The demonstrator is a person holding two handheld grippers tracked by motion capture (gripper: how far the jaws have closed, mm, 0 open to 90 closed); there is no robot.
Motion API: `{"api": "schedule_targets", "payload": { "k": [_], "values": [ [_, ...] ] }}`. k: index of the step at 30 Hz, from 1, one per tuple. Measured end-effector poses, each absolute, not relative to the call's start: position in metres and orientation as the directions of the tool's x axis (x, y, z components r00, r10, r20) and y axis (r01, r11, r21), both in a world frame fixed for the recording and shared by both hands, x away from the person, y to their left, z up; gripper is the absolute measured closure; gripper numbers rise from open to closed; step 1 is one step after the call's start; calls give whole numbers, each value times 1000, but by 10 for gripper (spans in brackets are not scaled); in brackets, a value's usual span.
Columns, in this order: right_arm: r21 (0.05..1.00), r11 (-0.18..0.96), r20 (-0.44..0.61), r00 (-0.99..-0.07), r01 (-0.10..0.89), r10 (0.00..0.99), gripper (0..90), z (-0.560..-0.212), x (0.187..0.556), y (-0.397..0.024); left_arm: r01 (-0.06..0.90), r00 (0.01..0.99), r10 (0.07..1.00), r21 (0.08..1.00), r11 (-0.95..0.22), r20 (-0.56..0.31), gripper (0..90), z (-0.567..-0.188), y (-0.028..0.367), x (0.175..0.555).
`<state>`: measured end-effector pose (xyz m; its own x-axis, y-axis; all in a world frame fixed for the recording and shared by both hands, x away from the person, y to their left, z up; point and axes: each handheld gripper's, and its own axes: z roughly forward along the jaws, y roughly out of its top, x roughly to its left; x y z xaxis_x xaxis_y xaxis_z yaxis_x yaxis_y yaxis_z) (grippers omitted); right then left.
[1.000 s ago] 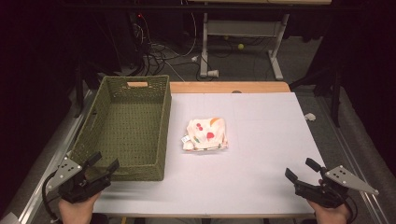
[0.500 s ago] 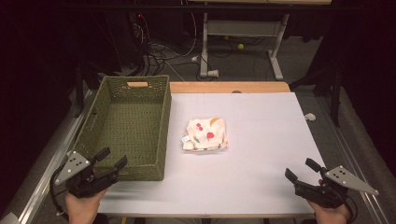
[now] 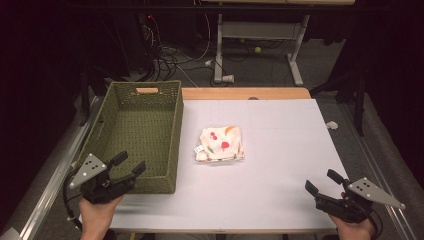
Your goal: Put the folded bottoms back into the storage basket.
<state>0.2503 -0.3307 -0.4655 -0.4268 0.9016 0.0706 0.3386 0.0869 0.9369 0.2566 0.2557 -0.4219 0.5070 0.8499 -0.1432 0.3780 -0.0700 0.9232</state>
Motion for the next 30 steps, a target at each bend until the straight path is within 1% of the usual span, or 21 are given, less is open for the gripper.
{"api": "schedule_targets", "payload": {
  "k": [15,30],
  "values": [
    [937,87,70,-426,337,902,152,-466,251,-332,374,590,794,921,-111,-144,282,-412,215,280],
    [937,96,67,-442,337,895,152,-466,252,-329,365,637,758,920,-140,-137,281,-407,184,291]
  ]
}}
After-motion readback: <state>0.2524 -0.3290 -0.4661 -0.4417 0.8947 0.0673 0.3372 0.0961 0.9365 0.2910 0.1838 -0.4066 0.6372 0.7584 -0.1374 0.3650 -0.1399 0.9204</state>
